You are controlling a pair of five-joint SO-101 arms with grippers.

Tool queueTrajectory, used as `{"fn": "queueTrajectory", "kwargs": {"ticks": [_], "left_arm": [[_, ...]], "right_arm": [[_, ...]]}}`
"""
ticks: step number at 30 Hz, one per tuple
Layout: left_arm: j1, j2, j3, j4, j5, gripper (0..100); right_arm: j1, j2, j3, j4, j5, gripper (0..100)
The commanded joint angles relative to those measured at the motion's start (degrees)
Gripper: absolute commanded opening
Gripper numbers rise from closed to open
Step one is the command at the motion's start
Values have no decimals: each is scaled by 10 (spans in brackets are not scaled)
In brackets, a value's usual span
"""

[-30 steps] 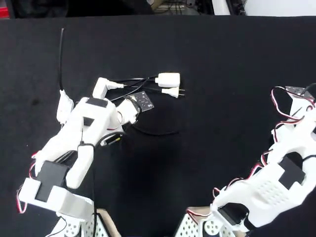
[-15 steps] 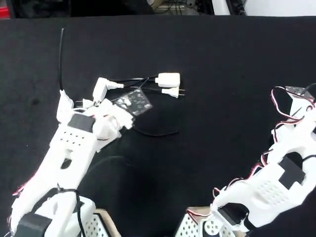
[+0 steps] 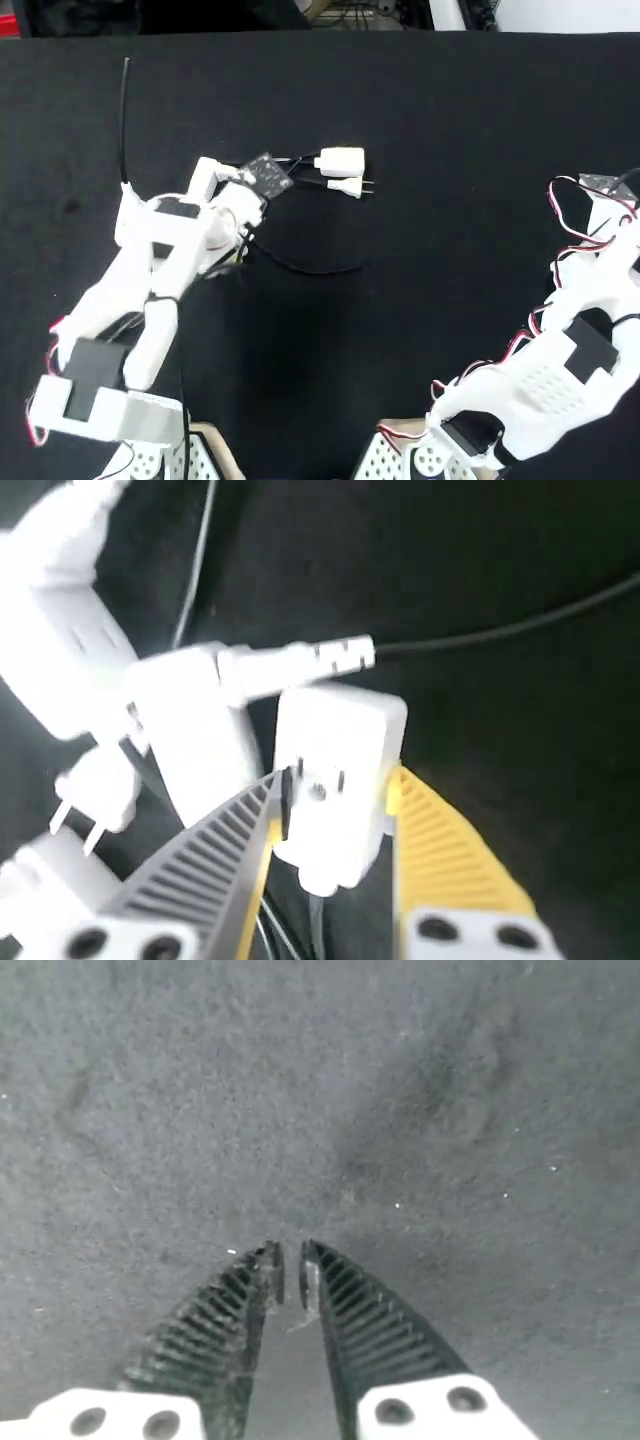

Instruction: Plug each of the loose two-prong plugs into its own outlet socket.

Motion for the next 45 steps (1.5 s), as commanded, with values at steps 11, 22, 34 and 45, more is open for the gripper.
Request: {"fn": "queueTrajectory", "kwargs": {"ticks": [11,22,34,45], "left_arm": [[-13,40,-67,29,-47,170],[-15,151,-201,149,-44,91],[169,-117,-14,269,11,30],[240,-141,58,200,111,31]], "right_arm": [[-5,-2,-3,-6,-2,40],[-2,-2,-3,-6,-2,40],[-2,-2,-3,-16,-2,40],[-7,-2,-1,-14,-2,40]]}}
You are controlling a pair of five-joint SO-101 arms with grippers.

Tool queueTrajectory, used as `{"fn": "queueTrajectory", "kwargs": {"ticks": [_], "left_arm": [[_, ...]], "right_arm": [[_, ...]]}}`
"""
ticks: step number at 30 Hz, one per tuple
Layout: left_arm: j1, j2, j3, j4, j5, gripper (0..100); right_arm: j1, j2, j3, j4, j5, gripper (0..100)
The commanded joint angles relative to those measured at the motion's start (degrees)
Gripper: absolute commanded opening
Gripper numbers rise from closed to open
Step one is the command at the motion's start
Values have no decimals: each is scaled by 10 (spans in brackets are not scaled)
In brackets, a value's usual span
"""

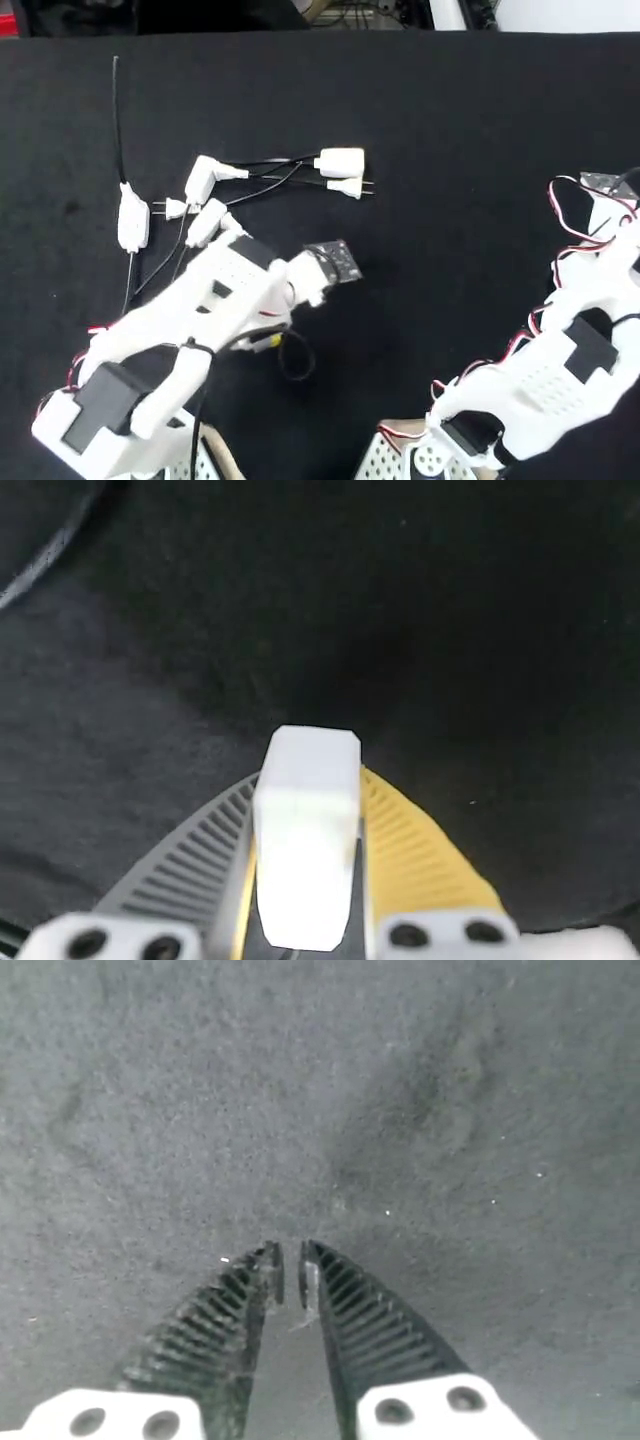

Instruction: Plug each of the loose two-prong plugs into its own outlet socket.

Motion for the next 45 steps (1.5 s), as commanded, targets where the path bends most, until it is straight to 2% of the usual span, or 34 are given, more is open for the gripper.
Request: {"fn": "queueTrajectory", "kwargs": {"ticks": [1,5,7,11,19,24,27,31,35,38,41,45], "left_arm": [[-7,-12,-17,-44,45,42],[-64,14,-43,-74,47,195],[-83,36,-53,-76,47,236],[-124,65,-92,-70,30,238],[-213,65,-188,3,-80,238],[-214,63,-237,86,-86,234],[-211,29,-247,133,-86,192],[-232,-100,-170,135,-84,177],[-286,-287,-6,59,-79,204],[-349,-431,122,-11,-53,207],[-400,-552,218,-59,-33,207],[-427,-659,288,-77,10,207]], "right_arm": [[-7,-2,-1,-4,-2,40],[-5,-2,-1,-4,-2,40],[-4,-2,-1,-4,-2,40],[-7,-2,-1,-4,-2,40],[-7,-2,6,-8,-1,40],[-9,-2,6,-8,-1,40],[-25,-5,5,-8,-1,40],[-79,-4,-20,-6,12,40],[-172,-7,-36,-8,81,70],[-246,-7,-62,-14,102,123],[-311,-2,-86,-67,135,158],[-399,-2,-86,-178,149,159]]}}
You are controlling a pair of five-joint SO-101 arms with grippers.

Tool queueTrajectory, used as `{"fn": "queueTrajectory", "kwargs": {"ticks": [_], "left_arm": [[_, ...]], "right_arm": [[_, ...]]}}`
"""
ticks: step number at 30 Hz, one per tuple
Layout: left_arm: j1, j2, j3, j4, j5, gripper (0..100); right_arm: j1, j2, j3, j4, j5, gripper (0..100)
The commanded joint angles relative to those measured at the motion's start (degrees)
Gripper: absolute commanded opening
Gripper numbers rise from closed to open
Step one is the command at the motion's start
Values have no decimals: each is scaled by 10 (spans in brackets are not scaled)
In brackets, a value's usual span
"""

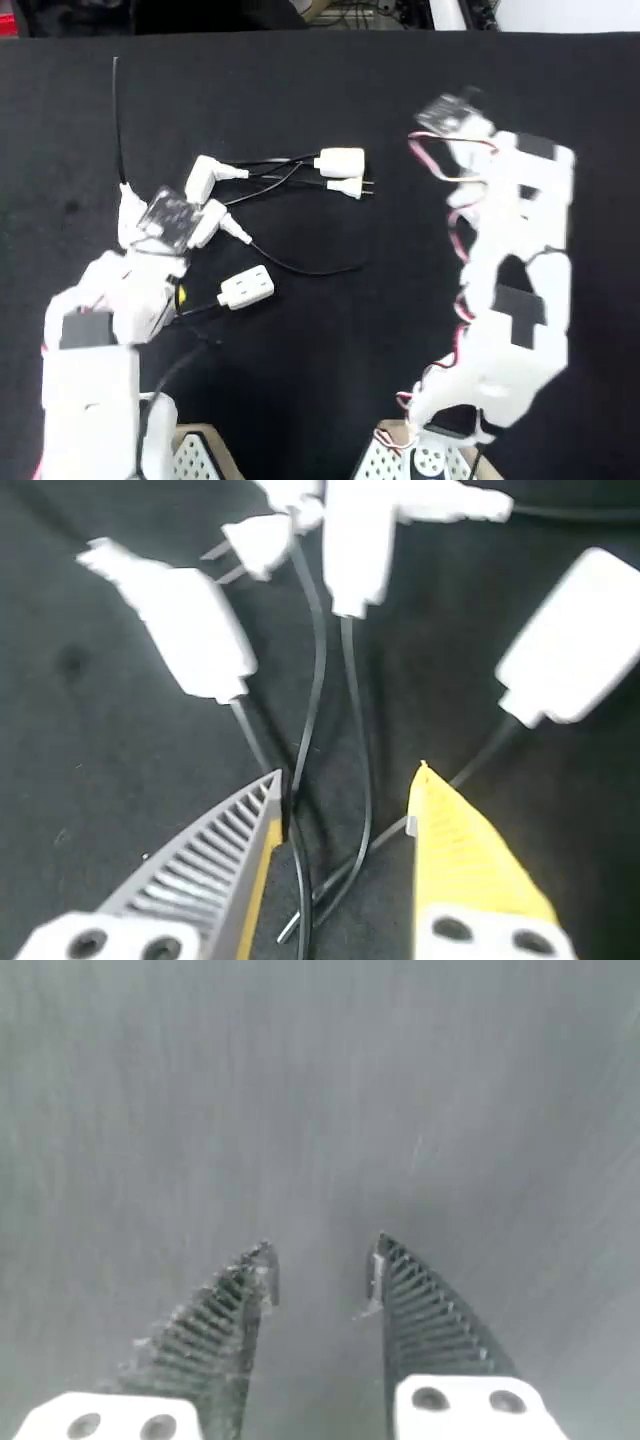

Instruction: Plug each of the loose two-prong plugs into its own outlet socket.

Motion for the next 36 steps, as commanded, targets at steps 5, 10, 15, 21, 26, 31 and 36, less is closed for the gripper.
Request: {"fn": "queueTrajectory", "kwargs": {"ticks": [5,10,15,21,26,31,36], "left_arm": [[-20,-142,112,-66,70,205],[-22,-184,203,-105,74,206],[-38,-239,267,-120,69,206],[-22,-310,301,-80,22,206],[-13,-361,299,-21,21,206],[-11,-360,299,-18,2,206],[-10,-360,298,-14,-12,206]], "right_arm": [[-157,-2,-27,-91,50,162],[-216,27,-36,-94,86,162],[-239,103,-89,-90,97,162],[-240,196,-173,-60,98,163],[-237,252,-245,-18,98,163],[-236,254,-284,54,107,163],[-246,188,-297,127,108,163]]}}
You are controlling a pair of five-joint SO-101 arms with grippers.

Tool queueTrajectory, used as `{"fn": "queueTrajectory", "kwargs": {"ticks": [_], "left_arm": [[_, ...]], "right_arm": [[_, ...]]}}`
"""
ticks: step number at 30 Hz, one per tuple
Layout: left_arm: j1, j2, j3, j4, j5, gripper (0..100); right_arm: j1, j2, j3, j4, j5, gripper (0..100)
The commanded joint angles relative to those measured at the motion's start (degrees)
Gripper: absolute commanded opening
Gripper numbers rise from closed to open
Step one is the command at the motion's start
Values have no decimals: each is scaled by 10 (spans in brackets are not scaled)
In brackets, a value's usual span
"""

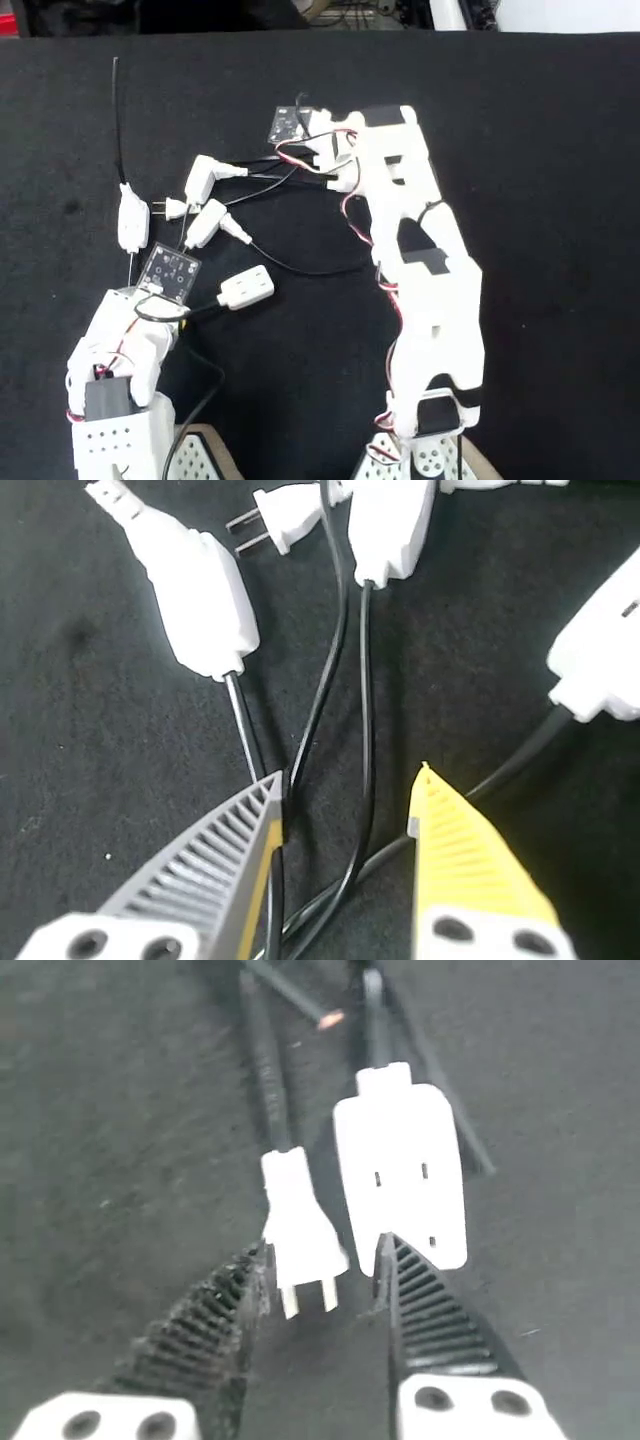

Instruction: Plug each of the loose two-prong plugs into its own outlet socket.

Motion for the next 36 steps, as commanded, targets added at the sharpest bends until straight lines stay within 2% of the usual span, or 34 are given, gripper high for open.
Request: {"fn": "queueTrajectory", "kwargs": {"ticks": [1,5,15,19,28,36], "left_arm": [[7,-6,7,3,-6,206],[7,-5,7,3,-7,206],[7,-5,7,4,-8,206],[7,-5,7,4,-8,206],[7,-5,7,4,-9,206],[7,-5,7,4,-9,206]], "right_arm": [[-19,-61,-12,48,5,163],[-30,-77,36,55,5,163],[-22,-75,130,-76,5,163],[-11,-73,145,-94,5,163],[-5,11,85,-111,12,163],[22,16,44,-112,13,163]]}}
